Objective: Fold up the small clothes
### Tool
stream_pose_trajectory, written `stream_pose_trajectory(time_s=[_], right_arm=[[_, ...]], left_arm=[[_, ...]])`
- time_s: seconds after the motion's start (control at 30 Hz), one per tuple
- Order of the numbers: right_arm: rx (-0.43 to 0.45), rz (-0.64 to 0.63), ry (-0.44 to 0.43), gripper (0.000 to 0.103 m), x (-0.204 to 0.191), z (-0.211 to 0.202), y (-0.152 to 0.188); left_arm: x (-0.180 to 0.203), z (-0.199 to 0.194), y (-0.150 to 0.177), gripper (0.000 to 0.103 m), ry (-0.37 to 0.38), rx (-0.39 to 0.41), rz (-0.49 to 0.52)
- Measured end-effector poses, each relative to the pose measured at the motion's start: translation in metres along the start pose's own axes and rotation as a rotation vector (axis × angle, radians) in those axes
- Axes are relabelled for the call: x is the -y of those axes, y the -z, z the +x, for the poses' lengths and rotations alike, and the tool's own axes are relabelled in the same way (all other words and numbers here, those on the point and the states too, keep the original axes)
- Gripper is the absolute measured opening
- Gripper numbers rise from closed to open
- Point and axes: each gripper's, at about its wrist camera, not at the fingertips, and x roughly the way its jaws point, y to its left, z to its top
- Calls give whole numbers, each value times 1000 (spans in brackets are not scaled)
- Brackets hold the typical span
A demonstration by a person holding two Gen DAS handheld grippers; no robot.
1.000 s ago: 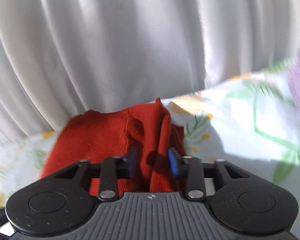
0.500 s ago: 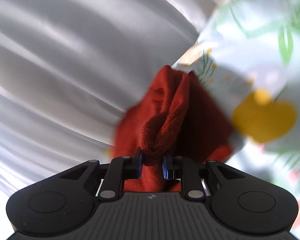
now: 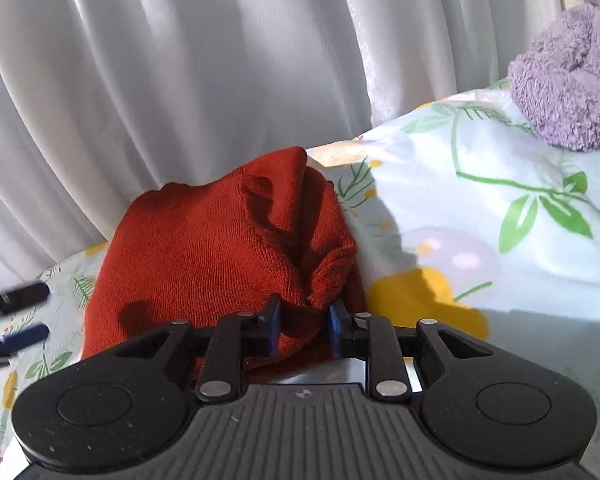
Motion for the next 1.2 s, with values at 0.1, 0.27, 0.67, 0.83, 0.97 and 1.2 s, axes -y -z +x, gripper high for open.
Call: stream_pose_trajectory(time_s=[0.1, 0.27, 0.67, 0.83, 0.97, 1.2], right_arm=[[75, -17, 11, 28, -1, -13, -12], [2, -136, -97, 28, -38, 56, -36], [100, -180, 41, 15, -23, 136, -64], [128, -228, 80, 11, -26, 135, -59], [111, -236, 69, 12, -28, 133, -61], [125, -222, 12, 12, -12, 111, -51]], left_arm=[[13, 26, -7, 96, -27, -21, 5], [35, 80, -24, 96, -153, 36, 9], [54, 164, -18, 102, -255, -50, 155], [34, 171, -23, 102, -221, -103, 43], [28, 163, -20, 102, -207, -104, 18], [12, 149, -13, 103, -169, -73, -36]])
